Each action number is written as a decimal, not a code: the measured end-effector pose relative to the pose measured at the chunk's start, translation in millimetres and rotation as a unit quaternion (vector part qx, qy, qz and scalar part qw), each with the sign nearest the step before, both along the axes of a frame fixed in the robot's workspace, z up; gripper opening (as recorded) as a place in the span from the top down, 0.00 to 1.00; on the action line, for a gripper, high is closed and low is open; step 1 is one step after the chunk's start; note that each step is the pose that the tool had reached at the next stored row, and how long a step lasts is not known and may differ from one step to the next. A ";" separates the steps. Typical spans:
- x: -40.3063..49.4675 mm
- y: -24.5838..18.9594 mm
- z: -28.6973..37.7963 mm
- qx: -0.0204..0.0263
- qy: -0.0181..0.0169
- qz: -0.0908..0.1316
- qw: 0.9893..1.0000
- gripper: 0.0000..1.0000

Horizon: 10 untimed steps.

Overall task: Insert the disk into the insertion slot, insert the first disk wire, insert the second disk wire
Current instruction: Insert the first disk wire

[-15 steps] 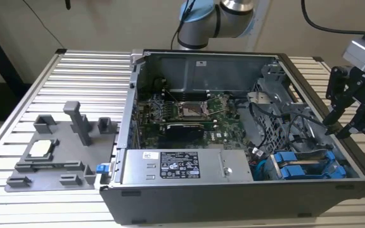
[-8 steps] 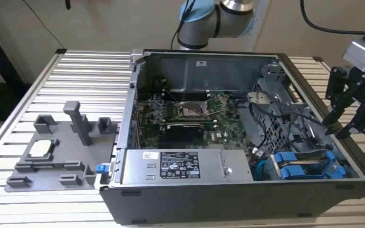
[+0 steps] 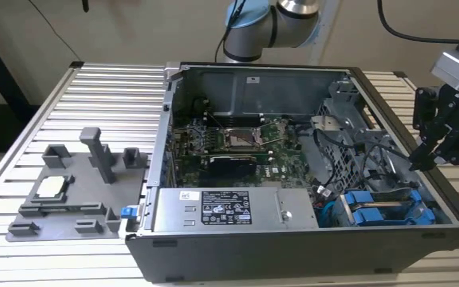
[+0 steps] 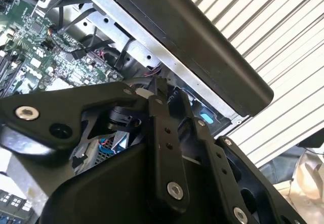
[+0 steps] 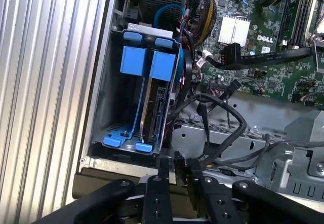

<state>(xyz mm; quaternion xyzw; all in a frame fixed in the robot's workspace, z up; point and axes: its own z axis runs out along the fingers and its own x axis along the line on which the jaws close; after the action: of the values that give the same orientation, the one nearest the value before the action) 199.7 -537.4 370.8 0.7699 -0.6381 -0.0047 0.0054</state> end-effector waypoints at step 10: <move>0.0 0.0 0.0 0.000 0.000 0.000 1.000 0.81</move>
<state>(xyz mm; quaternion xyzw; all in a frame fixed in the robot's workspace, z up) 199.8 -537.4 370.8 0.7701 -0.6379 -0.0047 0.0054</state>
